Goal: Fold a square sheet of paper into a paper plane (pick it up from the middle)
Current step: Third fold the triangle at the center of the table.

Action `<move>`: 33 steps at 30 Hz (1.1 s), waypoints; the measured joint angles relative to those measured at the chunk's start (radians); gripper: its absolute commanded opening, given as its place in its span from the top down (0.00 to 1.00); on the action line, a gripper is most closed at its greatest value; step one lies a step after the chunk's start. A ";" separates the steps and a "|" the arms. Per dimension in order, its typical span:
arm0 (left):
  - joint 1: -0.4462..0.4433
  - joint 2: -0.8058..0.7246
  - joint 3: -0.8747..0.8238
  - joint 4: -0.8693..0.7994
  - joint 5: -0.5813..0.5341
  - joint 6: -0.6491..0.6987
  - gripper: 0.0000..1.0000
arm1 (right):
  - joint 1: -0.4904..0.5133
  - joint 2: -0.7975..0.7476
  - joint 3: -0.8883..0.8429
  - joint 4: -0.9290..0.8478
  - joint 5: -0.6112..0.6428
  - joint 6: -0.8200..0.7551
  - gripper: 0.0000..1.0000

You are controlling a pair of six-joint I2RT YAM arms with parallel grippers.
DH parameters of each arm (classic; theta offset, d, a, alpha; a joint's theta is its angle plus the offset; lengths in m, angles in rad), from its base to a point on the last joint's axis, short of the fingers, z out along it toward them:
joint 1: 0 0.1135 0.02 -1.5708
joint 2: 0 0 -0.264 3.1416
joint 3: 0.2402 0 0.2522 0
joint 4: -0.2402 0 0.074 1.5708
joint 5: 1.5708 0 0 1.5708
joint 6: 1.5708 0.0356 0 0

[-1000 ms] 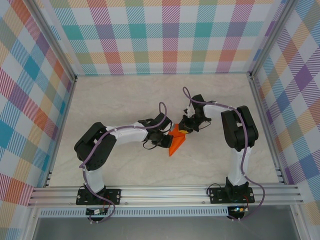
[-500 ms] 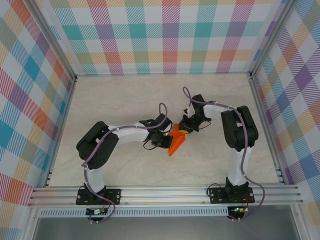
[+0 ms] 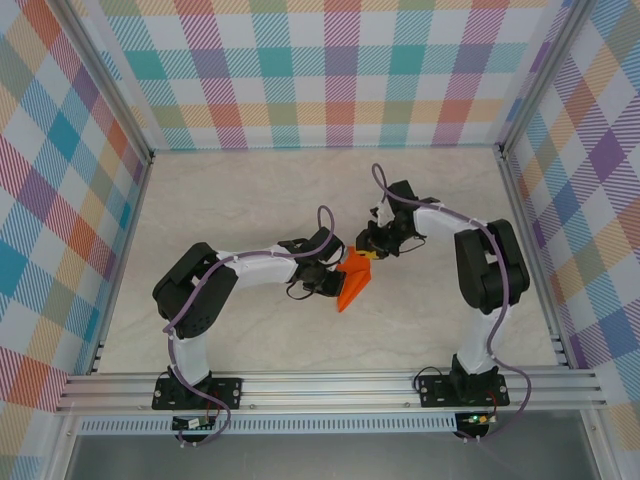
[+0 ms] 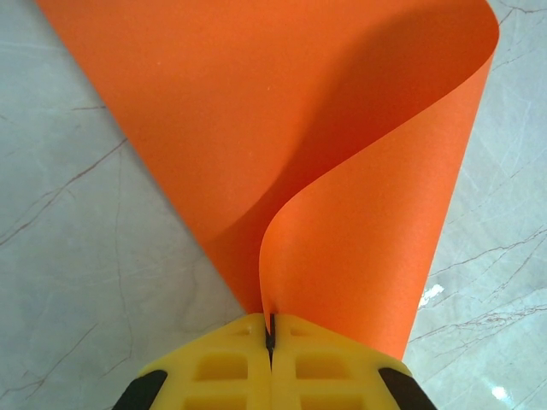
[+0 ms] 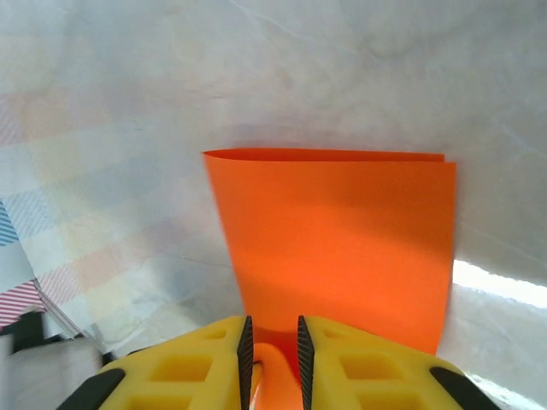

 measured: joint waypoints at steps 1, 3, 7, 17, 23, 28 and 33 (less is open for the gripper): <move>0.000 0.000 0.000 0.001 0.001 0.000 1.00 | 0.000 -0.018 -0.006 0.005 0.006 0.002 0.79; 0.000 0.000 0.000 0.002 0.001 0.000 1.00 | 0.000 -0.064 -0.043 0.039 0.005 0.018 0.85; 0.000 0.000 0.000 0.002 0.002 0.000 1.00 | 0.015 -0.134 -0.167 0.109 -0.021 0.065 0.90; 0.004 0.000 0.000 0.002 0.012 0.000 1.00 | 0.118 -0.217 -0.347 0.243 -0.066 0.209 0.91; 0.004 0.000 0.000 0.003 0.013 0.001 1.00 | 0.143 -0.200 -0.347 0.295 -0.068 0.249 0.91; 0.005 0.002 0.000 0.003 0.016 0.001 1.00 | 0.150 -0.153 -0.347 0.292 -0.056 0.259 0.91; 0.005 0.002 0.000 0.003 0.019 0.001 1.00 | 0.150 -0.132 -0.356 0.293 -0.043 0.259 0.91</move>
